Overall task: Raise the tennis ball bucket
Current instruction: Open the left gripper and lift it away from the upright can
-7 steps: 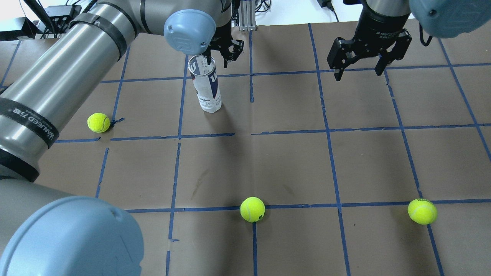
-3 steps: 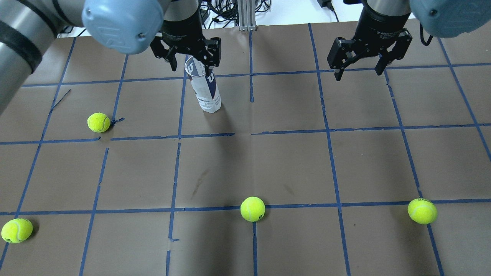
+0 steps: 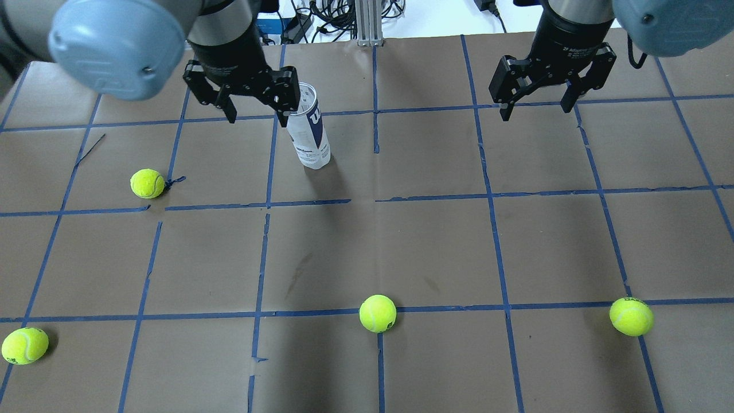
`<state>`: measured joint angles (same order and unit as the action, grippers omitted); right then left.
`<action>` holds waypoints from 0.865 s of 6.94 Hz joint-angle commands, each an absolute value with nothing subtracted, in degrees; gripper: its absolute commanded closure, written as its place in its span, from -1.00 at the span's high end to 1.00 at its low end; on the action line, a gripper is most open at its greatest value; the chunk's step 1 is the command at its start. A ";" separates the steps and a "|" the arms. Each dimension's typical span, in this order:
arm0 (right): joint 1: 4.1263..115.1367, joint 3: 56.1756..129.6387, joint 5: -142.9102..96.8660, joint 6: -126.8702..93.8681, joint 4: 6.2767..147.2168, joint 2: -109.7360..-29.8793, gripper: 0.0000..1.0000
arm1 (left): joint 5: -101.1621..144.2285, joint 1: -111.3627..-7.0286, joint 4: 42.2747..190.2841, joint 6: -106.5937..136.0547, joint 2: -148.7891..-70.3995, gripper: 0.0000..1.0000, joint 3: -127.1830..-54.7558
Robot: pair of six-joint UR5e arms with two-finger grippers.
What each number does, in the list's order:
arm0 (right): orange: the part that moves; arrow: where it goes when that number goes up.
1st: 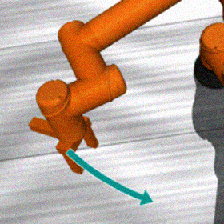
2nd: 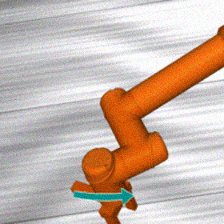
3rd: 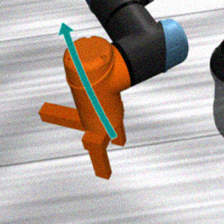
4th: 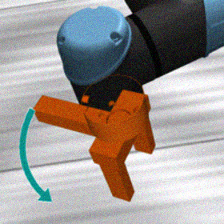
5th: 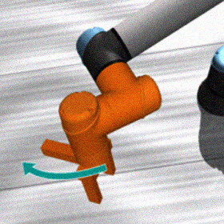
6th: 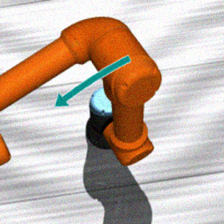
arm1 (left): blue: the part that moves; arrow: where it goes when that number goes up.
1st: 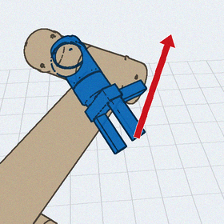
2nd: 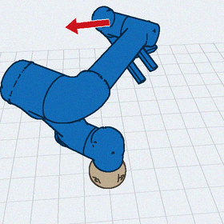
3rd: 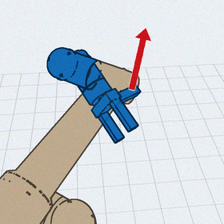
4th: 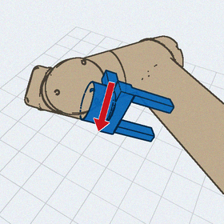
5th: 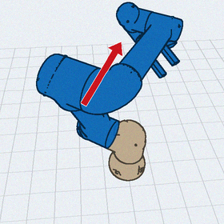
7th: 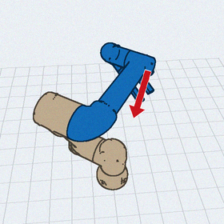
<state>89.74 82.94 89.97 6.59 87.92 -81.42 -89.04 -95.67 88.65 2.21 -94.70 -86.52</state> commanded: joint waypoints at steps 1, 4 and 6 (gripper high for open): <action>89.74 82.97 89.83 6.59 87.98 -81.30 1.00 | -88.94 -94.84 83.54 1.94 -92.30 0.84 -88.77; 89.74 82.88 89.82 6.42 87.98 -81.39 1.00 | -95.05 -94.92 82.44 -0.26 -92.28 1.00 -88.33; 89.82 82.71 89.74 5.98 87.89 -81.56 1.00 | -94.66 -95.01 83.14 0.09 -92.29 1.00 -88.50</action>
